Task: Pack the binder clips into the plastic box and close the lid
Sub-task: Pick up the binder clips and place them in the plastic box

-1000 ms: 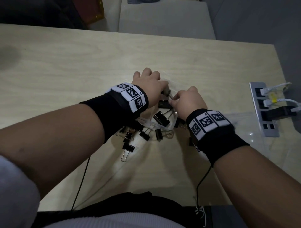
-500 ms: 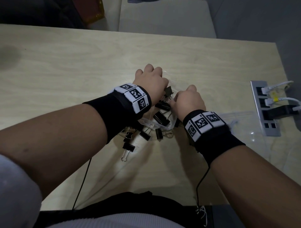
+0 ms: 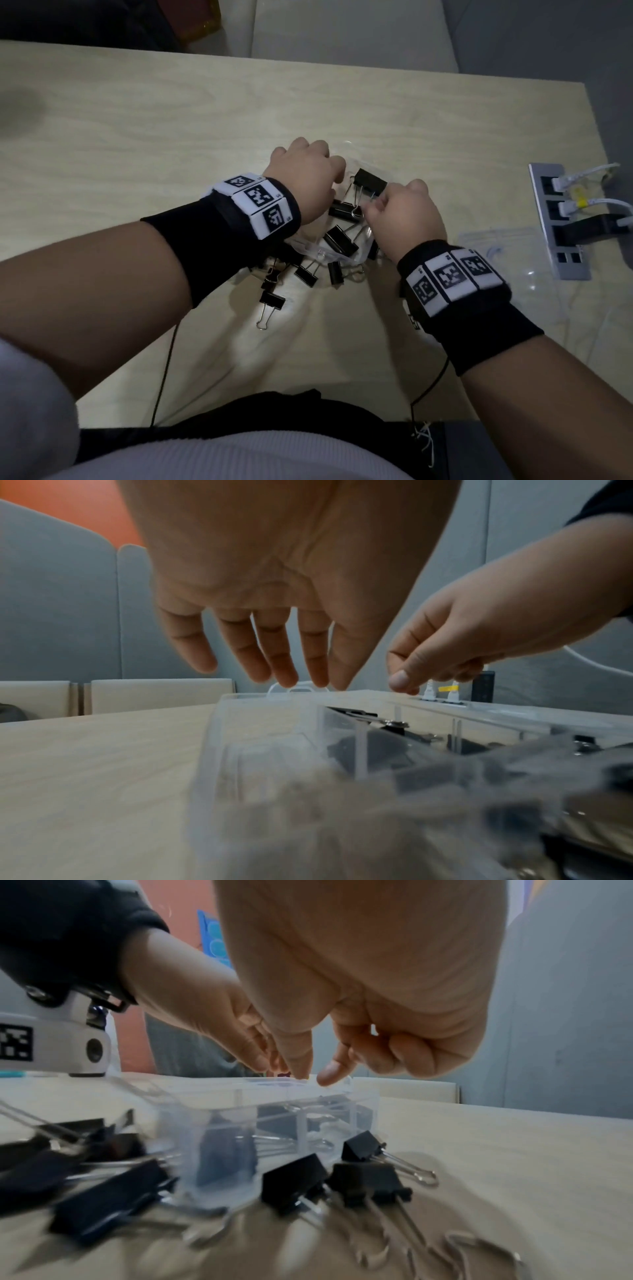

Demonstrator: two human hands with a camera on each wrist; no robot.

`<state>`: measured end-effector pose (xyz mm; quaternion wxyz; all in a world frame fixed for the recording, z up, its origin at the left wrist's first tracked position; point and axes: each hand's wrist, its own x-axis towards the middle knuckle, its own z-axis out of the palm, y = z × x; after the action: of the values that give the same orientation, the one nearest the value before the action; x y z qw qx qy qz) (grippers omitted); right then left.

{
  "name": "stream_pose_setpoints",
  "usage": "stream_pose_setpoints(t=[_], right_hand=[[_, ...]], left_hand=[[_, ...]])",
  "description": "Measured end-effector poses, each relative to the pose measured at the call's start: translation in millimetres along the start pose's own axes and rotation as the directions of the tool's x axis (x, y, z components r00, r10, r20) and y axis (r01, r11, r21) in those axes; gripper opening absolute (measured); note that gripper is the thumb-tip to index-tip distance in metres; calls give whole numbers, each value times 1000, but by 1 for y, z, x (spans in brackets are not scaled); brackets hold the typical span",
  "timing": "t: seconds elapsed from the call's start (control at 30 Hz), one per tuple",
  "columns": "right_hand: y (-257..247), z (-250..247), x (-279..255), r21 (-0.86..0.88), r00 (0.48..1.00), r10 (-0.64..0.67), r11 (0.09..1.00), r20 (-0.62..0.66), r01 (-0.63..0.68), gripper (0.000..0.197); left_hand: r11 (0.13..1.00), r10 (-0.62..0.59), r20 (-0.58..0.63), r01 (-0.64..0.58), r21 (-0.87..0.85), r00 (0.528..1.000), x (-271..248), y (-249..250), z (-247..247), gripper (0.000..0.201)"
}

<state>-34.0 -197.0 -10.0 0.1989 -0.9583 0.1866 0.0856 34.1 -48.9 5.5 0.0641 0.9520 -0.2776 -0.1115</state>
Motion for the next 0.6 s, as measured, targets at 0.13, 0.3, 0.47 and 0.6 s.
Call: stream_pose_setpoints(t=[0.13,0.3,0.47,0.6], right_hand=[[3,4,-44,69,991,-135,988,-6,135,21],[-2,24,-84,75,877,-377,925,299,372,16],[-9,41,-88,36,878,-410,909,247,415,27],[-3,40,-85,18,904,-363,930,225,368,31]], left_hand=[[994,-4,72,11,-110,997,-35,-18,-4,16],[998,-52,287,58,-12,957,-79,-38,2,19],[998,-2,265,-13,54,964,-100,-43,23,51],[991,0,281,-37,126,960,-100,-34,32,47]])
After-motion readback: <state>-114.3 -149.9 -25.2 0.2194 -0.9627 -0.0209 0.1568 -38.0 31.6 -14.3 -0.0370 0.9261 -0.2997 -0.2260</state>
